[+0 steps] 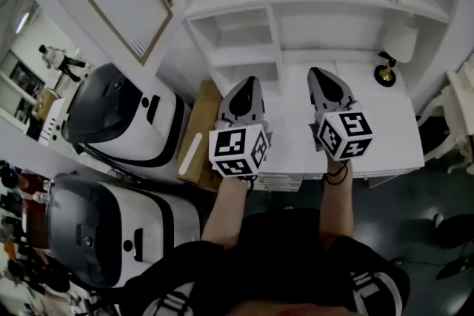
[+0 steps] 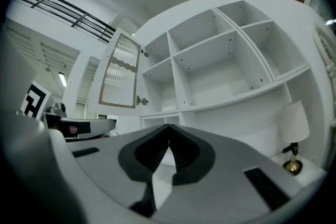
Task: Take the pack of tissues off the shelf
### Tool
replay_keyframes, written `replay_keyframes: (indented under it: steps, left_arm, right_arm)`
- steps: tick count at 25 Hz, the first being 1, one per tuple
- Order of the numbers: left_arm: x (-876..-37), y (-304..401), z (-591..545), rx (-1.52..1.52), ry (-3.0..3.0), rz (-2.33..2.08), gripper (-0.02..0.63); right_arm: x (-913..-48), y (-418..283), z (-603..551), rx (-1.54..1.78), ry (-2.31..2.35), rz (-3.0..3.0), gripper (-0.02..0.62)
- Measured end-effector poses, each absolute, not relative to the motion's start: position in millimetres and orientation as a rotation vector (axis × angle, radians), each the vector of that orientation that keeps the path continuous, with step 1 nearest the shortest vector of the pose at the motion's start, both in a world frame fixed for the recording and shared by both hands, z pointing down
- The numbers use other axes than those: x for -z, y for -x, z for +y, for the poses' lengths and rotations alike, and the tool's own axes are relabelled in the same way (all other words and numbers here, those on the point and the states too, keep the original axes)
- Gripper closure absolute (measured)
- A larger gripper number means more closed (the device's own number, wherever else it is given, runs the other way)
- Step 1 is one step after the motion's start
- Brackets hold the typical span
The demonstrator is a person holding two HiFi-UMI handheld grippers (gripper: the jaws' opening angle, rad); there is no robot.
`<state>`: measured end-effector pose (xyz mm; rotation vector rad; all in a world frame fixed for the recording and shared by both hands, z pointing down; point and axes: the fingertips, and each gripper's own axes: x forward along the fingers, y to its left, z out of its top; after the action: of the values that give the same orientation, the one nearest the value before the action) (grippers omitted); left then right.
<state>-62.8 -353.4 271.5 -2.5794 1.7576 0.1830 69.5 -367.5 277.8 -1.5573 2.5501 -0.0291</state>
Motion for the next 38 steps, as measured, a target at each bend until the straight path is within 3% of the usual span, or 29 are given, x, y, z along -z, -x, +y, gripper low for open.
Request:
replay_keyframes:
  steps: [6,11,32,38]
  left_arm:
    - [-270,78,-355,-0.233,2.494,1.854,0.595]
    - [-255,83,-344,-0.458,2.454,1.835,0.595]
    - [-277,108,-383,-0.175,2.435,1.879,0.595]
    - [-262,111,-400,-0.285,2.478,1.796,0.595]
  right_arm:
    - [-287,-66,-368,0.047,1.525,2.584,0.575]
    - [-294,-75,-366,0.086,1.527,2.583,0.575]
    - [-296,-44,-401,0.092,1.453,2.622,0.575]
    - [-292,-34,-416,0.069,1.425,2.637,0.575]
